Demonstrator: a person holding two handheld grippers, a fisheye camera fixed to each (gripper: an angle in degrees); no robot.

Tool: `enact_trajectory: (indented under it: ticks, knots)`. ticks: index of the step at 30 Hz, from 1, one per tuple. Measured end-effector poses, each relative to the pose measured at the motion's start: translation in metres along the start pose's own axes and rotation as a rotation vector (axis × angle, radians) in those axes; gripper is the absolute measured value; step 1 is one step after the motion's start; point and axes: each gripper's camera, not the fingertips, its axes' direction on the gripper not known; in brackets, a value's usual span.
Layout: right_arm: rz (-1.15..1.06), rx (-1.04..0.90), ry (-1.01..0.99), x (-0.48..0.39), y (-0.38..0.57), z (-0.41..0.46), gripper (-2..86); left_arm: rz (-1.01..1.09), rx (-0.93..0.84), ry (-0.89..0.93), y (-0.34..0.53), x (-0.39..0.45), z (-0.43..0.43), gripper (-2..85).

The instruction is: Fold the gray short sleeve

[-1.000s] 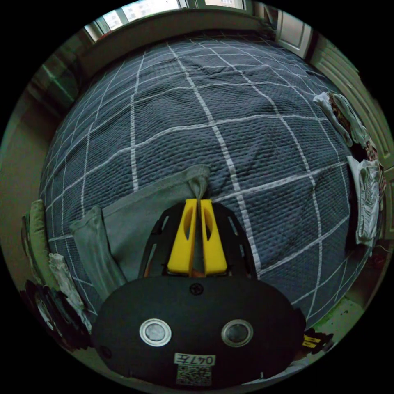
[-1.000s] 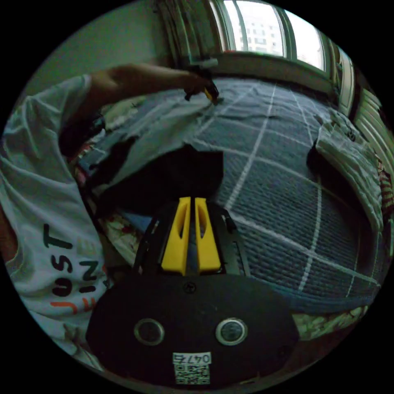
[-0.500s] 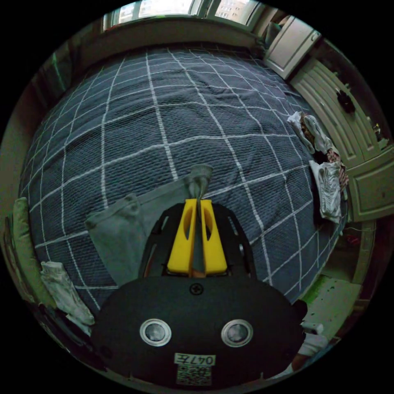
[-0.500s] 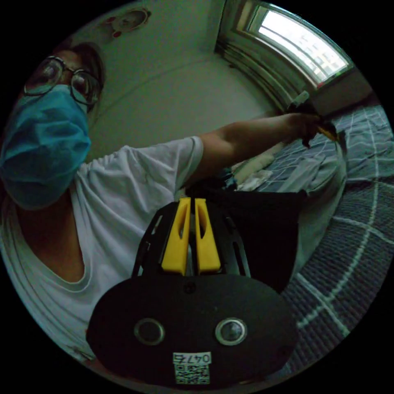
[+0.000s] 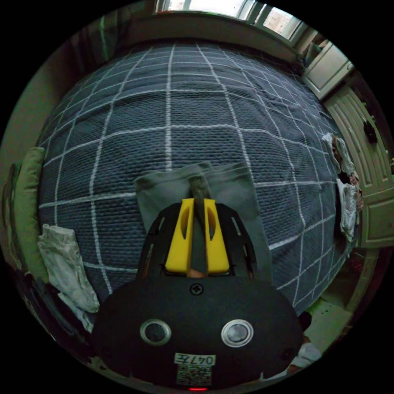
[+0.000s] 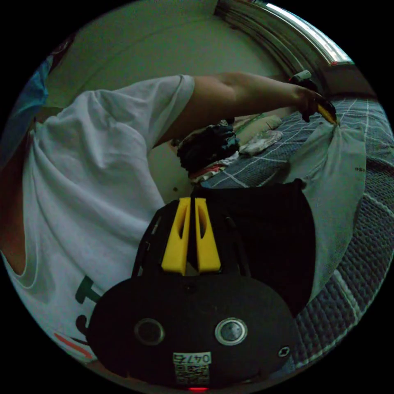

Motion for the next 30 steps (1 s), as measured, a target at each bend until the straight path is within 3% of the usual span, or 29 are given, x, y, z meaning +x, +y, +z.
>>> enact_trajectory:
  ticks: [5,8,14,19,30]
  knots:
    - [-0.096,-0.055,0.091,-0.028,-0.003,0.048,0.1,-0.149,0.088,-0.207,0.055,-0.042,-0.044,1.8]
    - [-0.149,-0.084,0.168,-0.045,-0.004,0.070,0.1,-0.080,0.105,-0.231,0.099,-0.049,-0.071,2.1]
    - [-0.207,-0.159,0.296,-0.075,-0.014,0.110,0.2,0.273,0.043,0.038,0.264,-0.023,-0.106,7.2]
    - [-0.260,-0.223,0.379,-0.103,-0.015,0.159,0.2,0.347,0.025,0.307,0.393,-0.013,-0.117,6.8]
    - [-0.544,-0.322,0.654,-0.182,0.009,0.277,1.4,0.711,-0.104,-0.119,0.505,0.050,-0.084,8.0]
